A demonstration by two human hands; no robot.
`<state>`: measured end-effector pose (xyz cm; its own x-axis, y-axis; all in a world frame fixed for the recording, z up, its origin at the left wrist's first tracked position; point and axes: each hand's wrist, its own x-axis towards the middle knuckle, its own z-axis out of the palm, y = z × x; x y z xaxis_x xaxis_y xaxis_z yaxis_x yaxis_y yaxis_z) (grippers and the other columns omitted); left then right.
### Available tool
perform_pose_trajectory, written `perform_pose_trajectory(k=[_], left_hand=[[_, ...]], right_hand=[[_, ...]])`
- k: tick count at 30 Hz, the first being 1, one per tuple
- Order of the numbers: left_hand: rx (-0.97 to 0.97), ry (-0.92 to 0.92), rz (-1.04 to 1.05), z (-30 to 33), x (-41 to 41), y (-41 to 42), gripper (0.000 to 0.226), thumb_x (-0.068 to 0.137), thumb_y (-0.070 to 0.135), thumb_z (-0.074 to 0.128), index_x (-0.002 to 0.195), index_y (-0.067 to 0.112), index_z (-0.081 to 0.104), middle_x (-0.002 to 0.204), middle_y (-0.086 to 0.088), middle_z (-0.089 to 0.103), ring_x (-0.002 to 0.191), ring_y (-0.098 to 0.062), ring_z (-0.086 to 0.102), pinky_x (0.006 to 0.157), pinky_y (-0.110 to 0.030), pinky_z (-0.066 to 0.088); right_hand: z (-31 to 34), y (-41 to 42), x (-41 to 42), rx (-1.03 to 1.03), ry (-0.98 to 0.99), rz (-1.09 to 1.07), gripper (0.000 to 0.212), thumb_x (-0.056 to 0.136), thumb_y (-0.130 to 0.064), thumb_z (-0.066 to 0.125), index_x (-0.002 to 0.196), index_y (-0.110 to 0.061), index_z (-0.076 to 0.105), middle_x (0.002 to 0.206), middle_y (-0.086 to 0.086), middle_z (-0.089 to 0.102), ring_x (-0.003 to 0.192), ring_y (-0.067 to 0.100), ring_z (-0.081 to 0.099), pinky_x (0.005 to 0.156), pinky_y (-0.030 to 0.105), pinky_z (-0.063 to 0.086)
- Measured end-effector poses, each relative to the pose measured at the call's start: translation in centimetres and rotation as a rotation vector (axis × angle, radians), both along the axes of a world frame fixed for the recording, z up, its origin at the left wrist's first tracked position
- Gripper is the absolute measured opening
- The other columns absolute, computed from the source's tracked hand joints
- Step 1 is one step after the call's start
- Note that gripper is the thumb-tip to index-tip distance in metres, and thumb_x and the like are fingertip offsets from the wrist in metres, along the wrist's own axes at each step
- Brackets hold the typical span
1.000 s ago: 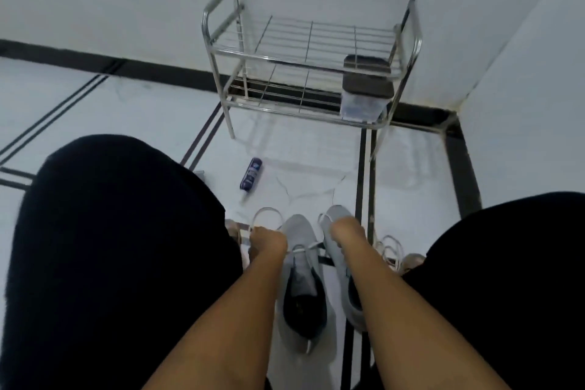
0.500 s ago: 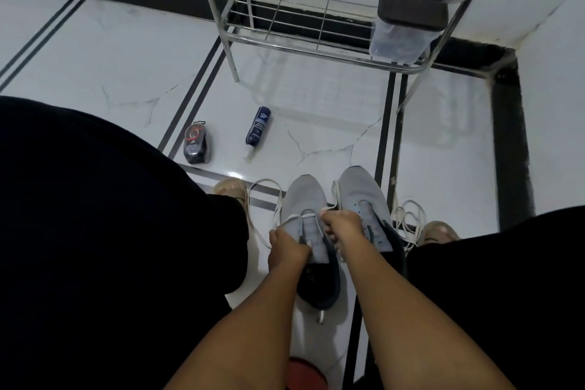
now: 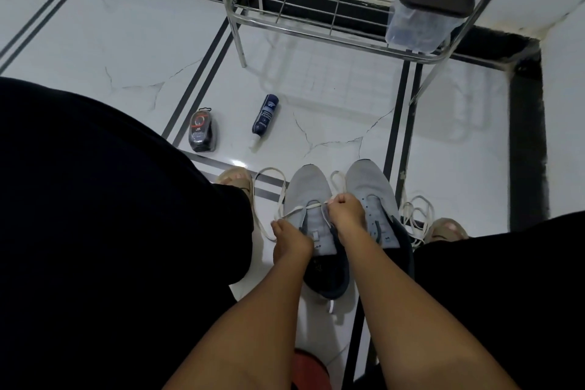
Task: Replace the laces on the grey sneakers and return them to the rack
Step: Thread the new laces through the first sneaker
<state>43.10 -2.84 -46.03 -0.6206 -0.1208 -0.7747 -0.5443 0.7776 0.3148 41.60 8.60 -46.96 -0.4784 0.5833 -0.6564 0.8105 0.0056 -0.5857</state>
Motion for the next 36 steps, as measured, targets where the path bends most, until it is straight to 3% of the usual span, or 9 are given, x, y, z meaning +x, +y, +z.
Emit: perform_pose_trajectory(k=[3,8,10,13,18,23,30,33,36], left_hand=[[-0.019,-0.013,0.046,0.1,-0.4,0.0,0.067,0.094,0.014,0.051,0.15,0.003,0.014,0.161,-0.004,0.002,0.131,-0.031,0.043,0.1,-0.039,0.038],[-0.042,-0.03,0.096,0.2,-0.6,0.1,0.065,0.094,0.009,0.048,0.149,0.001,0.013,0.159,-0.006,0.005,0.127,-0.033,0.047,0.1,-0.038,0.038],[-0.044,-0.028,0.112,0.2,-0.6,0.2,0.064,0.094,0.008,0.047,0.148,0.0,0.013,0.159,-0.008,0.007,0.126,-0.033,0.047,0.1,-0.037,0.038],[-0.05,-0.033,0.127,0.4,-0.7,0.1,0.065,0.094,0.007,0.048,0.148,0.0,0.013,0.158,-0.008,0.007,0.126,-0.033,0.047,0.101,-0.038,0.038],[-0.065,-0.029,0.136,0.6,-0.9,-0.4,0.063,0.094,0.009,0.049,0.148,0.001,0.017,0.159,-0.006,0.008,0.128,-0.033,0.045,0.102,-0.039,0.038],[-0.071,0.039,-0.049,0.7,-0.3,-0.6,0.066,0.096,0.013,0.047,0.151,0.006,0.012,0.161,0.001,-0.003,0.128,-0.03,0.046,0.098,-0.038,0.04],[-0.065,0.055,-0.104,0.8,0.2,-0.9,0.071,0.096,0.017,0.05,0.152,0.007,0.008,0.161,0.001,-0.005,0.132,-0.028,0.042,0.101,-0.038,0.038],[-0.056,0.063,-0.11,0.9,0.2,-0.9,0.07,0.095,0.019,0.051,0.151,0.007,0.01,0.162,0.0,-0.004,0.133,-0.028,0.042,0.101,-0.037,0.038],[-0.046,0.049,-0.126,0.9,0.2,-1.0,0.071,0.095,0.021,0.051,0.152,0.008,0.01,0.162,0.001,-0.004,0.132,-0.028,0.042,0.1,-0.037,0.038]], right_hand=[[0.0,0.7,0.1,-0.045,0.018,-0.124,0.014,0.082,-0.019,0.046,0.072,-0.025,0.053,0.072,0.0,0.067,0.076,0.028,0.07,0.072,0.044,0.06],[0.7,1.9,-0.2,-0.015,0.061,-0.258,0.017,0.087,-0.005,0.046,0.079,-0.017,0.053,0.068,0.002,0.061,0.075,0.03,0.071,0.074,0.051,0.059],[0.8,2.4,-0.2,0.023,0.047,-0.281,0.014,0.088,-0.007,0.049,0.077,-0.015,0.053,0.069,0.006,0.064,0.066,0.027,0.069,0.063,0.043,0.06],[0.8,3.4,0.1,0.065,0.013,-0.283,0.013,0.085,-0.006,0.054,0.074,-0.013,0.056,0.063,0.006,0.064,0.048,0.022,0.058,0.045,0.028,0.046],[1.4,4.6,-0.1,-0.007,0.134,-0.43,0.012,0.093,-0.01,0.05,0.087,-0.006,0.06,0.07,0.006,0.068,0.069,0.023,0.071,0.069,0.04,0.06],[1.9,4.7,0.0,-0.041,0.122,-0.379,0.03,0.092,-0.006,0.05,0.065,-0.018,0.054,0.072,0.008,0.065,0.076,0.027,0.068,0.079,0.045,0.058],[1.2,2.0,0.6,-0.287,0.055,-0.204,0.01,0.09,-0.017,0.063,0.085,-0.009,0.062,0.073,0.006,0.066,0.071,0.022,0.067,0.079,0.04,0.054],[1.2,1.1,0.3,-0.304,0.05,-0.172,0.015,0.087,-0.012,0.066,0.098,-0.002,0.066,0.087,0.013,0.07,0.073,0.023,0.069,0.075,0.042,0.056],[1.1,0.9,0.2,-0.362,0.085,-0.219,0.016,0.089,-0.004,0.062,0.104,0.001,0.064,0.084,0.012,0.066,0.066,0.019,0.062,0.069,0.034,0.055]])
